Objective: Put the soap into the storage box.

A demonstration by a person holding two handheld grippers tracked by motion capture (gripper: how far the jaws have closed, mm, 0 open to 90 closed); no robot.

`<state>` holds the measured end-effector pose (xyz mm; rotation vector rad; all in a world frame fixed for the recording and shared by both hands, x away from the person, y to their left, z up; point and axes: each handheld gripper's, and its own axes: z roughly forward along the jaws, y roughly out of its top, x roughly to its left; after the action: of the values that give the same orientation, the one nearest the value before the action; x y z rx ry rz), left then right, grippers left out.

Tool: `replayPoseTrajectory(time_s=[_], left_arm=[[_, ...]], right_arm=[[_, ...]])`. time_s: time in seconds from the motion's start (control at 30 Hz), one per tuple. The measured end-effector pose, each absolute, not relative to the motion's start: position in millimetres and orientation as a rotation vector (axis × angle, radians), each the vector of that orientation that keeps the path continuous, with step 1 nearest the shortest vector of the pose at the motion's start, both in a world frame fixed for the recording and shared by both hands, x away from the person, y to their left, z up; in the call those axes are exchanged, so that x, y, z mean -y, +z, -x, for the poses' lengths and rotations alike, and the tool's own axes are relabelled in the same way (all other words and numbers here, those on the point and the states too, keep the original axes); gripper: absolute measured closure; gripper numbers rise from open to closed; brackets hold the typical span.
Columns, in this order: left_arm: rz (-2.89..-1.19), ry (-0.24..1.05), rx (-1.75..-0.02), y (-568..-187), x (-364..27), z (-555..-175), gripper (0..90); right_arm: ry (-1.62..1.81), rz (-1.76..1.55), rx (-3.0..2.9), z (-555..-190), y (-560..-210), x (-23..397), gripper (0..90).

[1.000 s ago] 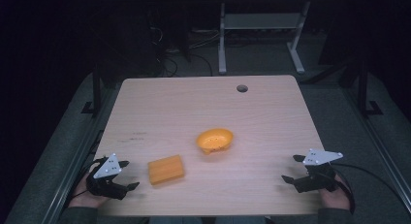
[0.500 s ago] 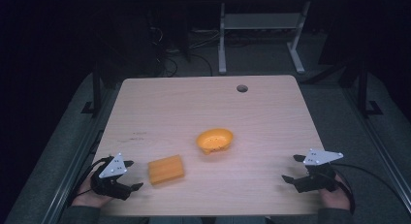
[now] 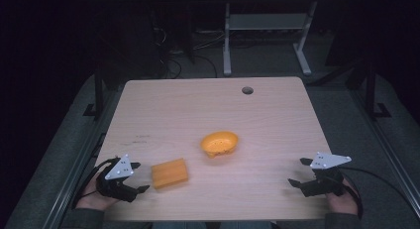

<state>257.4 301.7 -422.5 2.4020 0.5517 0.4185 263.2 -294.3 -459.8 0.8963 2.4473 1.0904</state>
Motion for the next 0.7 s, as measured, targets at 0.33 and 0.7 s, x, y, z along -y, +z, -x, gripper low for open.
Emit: replayPoseTrajectory(time_s=[0.33,0.7], left_arm=[[-2.39,0.404,-0.534,-416.9,-293.4,-265.0,20.0],[-2.398,0.405,-0.49,-409.7,-282.1,-270.2,20.8]], right_arm=[[1.084,-0.896,-2.451,-263.7,-460.0,293.7,13.7],[1.083,-0.904,-2.44,-263.5,-459.3,294.7,13.7]])
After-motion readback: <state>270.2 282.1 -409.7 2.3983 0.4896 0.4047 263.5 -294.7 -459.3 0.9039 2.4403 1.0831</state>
